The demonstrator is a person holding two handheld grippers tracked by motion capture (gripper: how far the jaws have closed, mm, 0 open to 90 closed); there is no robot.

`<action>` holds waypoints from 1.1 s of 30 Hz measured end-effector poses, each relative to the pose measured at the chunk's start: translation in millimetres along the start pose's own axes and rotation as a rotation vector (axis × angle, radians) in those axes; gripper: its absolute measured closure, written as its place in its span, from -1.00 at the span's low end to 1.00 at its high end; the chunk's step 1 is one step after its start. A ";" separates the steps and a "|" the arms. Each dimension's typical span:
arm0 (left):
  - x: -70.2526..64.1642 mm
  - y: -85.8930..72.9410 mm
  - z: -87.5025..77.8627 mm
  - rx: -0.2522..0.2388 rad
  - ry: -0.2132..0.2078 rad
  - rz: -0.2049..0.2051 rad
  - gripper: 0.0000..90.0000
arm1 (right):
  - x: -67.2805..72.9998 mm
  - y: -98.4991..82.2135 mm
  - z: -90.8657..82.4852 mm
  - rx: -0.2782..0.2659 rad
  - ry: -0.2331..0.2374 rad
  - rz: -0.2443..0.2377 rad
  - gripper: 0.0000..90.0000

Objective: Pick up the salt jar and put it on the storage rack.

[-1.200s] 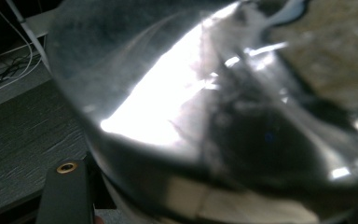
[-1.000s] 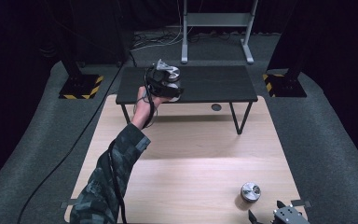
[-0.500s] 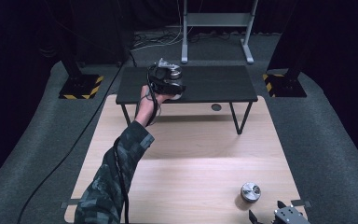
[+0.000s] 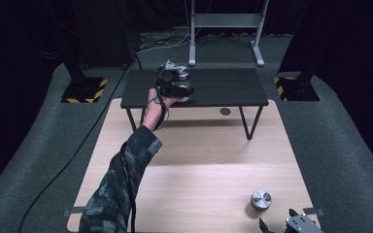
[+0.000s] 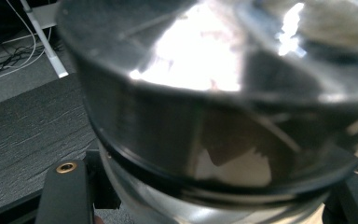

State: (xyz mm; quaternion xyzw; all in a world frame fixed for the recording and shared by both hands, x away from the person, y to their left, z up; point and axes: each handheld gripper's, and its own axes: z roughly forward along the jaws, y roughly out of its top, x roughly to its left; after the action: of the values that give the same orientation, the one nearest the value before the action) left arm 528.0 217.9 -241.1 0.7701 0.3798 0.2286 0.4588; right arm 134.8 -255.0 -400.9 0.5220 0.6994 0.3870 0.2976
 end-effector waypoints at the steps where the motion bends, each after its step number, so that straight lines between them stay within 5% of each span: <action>1: 0.0 -0.5 0.3 -0.003 0.001 0.000 -0.32 | -0.1 0.0 0.0 0.000 0.000 0.000 -1.00; 18: -2.5 -3.4 1.5 -0.017 0.015 -0.001 -0.33 | 0.1 0.4 -0.1 0.002 -0.002 -0.001 -1.00; 22: -1.8 -6.6 -1.3 -0.022 0.012 -0.023 -0.95 | 0.1 0.3 -0.6 0.000 -0.003 -0.001 -1.00; 33: -16.4 -22.2 -36.8 0.041 0.028 0.127 -1.00 | 2.2 1.0 -0.2 0.001 -0.009 -0.010 -1.00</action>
State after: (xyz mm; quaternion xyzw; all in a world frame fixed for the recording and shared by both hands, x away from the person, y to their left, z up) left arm 483.9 230.9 -243.3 0.7986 0.3410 0.2601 0.4223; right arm 134.5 -252.8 -399.9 0.5206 0.7008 0.3827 0.3024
